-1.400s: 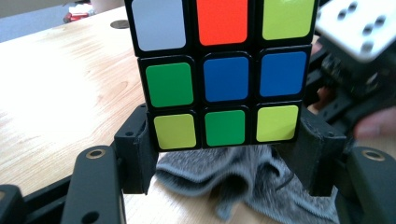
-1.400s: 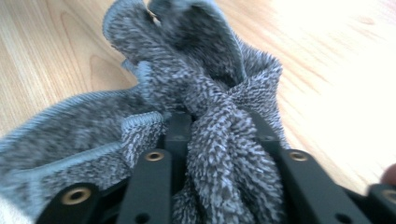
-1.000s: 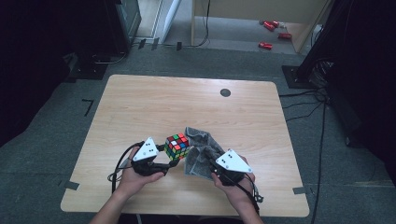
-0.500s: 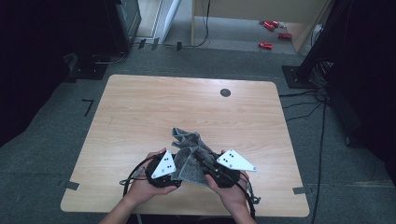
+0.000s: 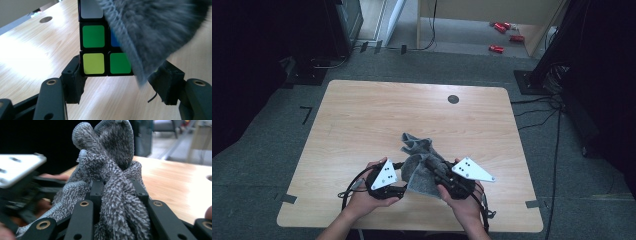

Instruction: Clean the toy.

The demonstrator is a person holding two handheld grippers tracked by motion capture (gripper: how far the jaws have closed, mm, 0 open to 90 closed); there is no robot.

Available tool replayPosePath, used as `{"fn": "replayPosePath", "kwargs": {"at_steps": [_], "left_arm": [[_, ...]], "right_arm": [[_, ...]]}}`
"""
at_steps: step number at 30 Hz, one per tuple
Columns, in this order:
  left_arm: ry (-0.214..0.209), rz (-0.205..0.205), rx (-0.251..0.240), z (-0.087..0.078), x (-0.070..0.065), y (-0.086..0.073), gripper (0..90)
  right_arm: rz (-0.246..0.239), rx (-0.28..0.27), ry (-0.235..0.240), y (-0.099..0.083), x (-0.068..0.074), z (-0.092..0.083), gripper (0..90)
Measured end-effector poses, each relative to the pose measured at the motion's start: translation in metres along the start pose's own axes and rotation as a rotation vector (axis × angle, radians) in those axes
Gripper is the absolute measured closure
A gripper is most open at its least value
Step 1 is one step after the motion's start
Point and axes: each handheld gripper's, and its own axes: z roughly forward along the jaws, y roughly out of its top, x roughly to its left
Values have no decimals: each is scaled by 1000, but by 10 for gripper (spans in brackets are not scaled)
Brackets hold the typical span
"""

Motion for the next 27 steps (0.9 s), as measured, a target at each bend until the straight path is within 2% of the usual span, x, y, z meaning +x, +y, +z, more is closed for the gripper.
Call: {"fn": "replayPosePath", "kwargs": {"at_steps": [2,4,5,7,10,12,14,17,19,20,22,24,27], "left_arm": [[0,10,-11,-2,-3,3,350],[4,15,-16,-3,-3,2,351],[0,10,-23,-5,-1,2,351],[4,-1,-33,-8,2,2,351],[7,-17,-38,-9,6,1,351],[9,-13,-25,-7,6,0,351],[12,-7,-16,-5,5,-1,351],[-3,-2,-28,-4,1,1,351],[-28,-8,-54,-6,0,4,351],[-29,-8,-61,-8,-1,4,351],[-34,-9,-69,-10,1,4,351],[-39,-21,-79,-13,4,3,351],[-39,-43,-93,-14,8,2,351]], "right_arm": [[-15,20,15,-2,5,4,697],[3,11,8,-6,1,6,698],[20,28,-10,-8,-3,6,701],[14,56,-68,-11,-12,7,704],[47,80,-106,-15,-26,6,706],[66,64,-99,-13,-29,3,706],[76,26,-76,-7,-25,-2,705],[45,-19,-7,0,-10,-5,702],[15,-4,11,0,-3,-1,700],[9,8,10,-3,-2,2,698],[53,-2,8,-8,-8,3,698],[57,29,-37,-12,-18,5,700],[90,67,-75,-16,-30,5,700]]}}
